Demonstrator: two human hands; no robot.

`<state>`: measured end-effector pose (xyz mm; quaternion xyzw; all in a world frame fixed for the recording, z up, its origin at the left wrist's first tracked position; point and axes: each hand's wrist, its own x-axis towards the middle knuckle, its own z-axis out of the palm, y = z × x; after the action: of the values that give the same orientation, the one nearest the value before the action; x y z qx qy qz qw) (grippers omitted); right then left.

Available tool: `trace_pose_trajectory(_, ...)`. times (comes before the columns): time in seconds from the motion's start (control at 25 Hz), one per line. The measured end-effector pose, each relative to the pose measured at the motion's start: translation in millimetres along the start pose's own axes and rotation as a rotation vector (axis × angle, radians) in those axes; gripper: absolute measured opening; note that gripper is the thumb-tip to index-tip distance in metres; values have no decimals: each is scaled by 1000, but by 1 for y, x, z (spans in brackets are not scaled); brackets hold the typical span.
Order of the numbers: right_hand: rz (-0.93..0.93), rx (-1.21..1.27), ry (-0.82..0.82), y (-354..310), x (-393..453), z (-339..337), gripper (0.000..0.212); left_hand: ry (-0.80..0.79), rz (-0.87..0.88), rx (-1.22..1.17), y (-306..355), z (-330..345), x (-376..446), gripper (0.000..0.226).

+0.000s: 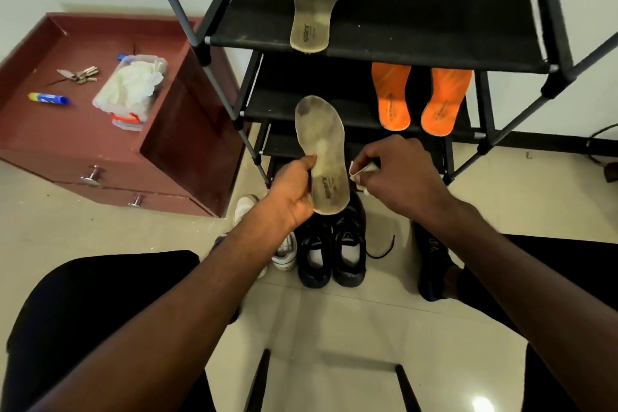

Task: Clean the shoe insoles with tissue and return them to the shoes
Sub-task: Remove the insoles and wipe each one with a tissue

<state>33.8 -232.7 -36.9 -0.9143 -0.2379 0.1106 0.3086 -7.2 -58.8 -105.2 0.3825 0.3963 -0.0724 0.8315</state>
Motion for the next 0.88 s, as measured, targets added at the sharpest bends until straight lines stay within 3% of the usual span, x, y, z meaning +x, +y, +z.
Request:
trace_pose_trajectory(0.16,15,16,0,4,-12,-11,10,23,90,203,-18,3,-34,25)
trace_pose_trajectory(0.32,39,139,101,2,-29,-28,10,-20,244,336,-42,10,-82,20)
trace_pose_trajectory(0.48,152,586,245,-3,-46,-53,10,42,480,420,-49,22,-128,15)
trace_pose_trajectory(0.68,276,1059,296,-9,-38,-77,20,83,667,542,-6,54,-138,22)
trace_pose_trajectory(0.88,212,1146,345,-15,6,-89,20,164,721,612,70,105,-91,17)
